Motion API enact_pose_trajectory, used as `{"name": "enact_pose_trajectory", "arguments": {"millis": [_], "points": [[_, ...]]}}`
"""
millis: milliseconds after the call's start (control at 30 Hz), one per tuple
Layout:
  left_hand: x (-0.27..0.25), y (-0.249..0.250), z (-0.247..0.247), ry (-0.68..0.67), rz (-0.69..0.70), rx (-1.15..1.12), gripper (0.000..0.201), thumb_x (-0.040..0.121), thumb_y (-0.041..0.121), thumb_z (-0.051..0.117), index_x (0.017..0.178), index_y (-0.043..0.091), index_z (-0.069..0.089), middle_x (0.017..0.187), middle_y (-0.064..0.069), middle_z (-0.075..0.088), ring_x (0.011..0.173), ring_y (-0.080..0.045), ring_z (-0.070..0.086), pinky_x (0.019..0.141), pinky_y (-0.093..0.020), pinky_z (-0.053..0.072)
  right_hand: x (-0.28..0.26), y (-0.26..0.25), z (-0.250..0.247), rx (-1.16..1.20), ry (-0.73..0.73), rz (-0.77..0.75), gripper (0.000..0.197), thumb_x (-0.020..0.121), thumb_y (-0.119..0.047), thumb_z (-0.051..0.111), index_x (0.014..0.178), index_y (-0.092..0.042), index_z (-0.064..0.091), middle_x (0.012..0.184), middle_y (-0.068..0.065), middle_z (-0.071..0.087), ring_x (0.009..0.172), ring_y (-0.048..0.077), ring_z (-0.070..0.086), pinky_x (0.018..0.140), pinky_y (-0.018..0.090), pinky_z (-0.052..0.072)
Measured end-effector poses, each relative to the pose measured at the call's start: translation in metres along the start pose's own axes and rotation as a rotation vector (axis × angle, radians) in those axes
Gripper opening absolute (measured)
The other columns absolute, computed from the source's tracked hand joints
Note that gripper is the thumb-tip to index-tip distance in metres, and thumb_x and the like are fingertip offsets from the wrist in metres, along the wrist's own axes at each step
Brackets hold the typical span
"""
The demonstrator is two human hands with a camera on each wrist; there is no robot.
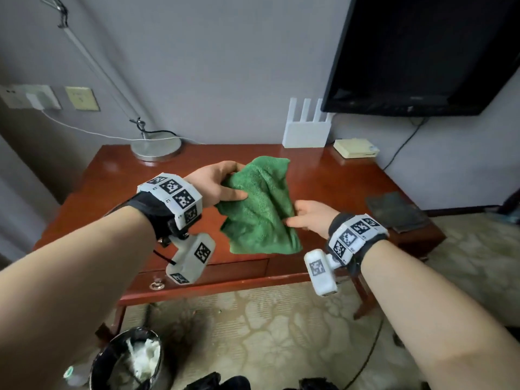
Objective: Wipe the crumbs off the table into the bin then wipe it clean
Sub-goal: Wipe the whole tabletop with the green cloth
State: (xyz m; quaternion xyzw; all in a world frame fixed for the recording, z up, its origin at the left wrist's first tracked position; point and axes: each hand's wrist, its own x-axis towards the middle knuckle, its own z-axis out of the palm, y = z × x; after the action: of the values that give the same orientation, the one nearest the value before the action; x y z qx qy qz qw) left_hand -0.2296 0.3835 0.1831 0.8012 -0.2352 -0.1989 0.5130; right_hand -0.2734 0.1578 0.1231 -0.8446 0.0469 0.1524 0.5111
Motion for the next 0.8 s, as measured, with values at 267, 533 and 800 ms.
{"name": "enact_pose_trajectory", "arguments": {"millis": [267,533,800], "points": [[0.098,0.041,0.069,0.095,-0.086,0.074,0.037,0.081,0.002,0.068,0.108,0.019,0.049,0.088,0.006,0.057,0.073,-0.011,0.058,0.048,-0.017,0.053,-0.008,0.032,-0.136,-0.099,0.177,-0.057,0.03,0.083,-0.02,0.068,0.11,-0.015,0.058,0.119,0.005,0.064,0.103,0.018,0.062,0.091,0.029,0.051],[0.193,0.072,0.122,0.059,-0.117,0.02,0.034,0.082,0.004,0.067,0.109,0.016,0.05,0.096,-0.003,0.061,0.082,-0.022,0.062,0.053,-0.026,0.055,0.025,0.062,-0.237,-0.155,0.216,-0.069,0.018,0.085,-0.012,0.065,0.1,-0.017,0.057,0.108,0.003,0.065,0.087,0.011,0.061,0.062,0.018,0.045],[0.311,0.084,0.131,-0.022,-0.153,-0.009,0.028,0.081,0.002,0.067,0.094,0.022,0.053,0.091,0.001,0.061,0.091,-0.025,0.061,0.082,-0.045,0.054,0.091,0.085,-0.314,-0.211,0.337,-0.017,0.04,0.083,-0.016,0.068,0.121,-0.01,0.056,0.127,0.005,0.059,0.118,0.021,0.055,0.101,0.039,0.044]]}}
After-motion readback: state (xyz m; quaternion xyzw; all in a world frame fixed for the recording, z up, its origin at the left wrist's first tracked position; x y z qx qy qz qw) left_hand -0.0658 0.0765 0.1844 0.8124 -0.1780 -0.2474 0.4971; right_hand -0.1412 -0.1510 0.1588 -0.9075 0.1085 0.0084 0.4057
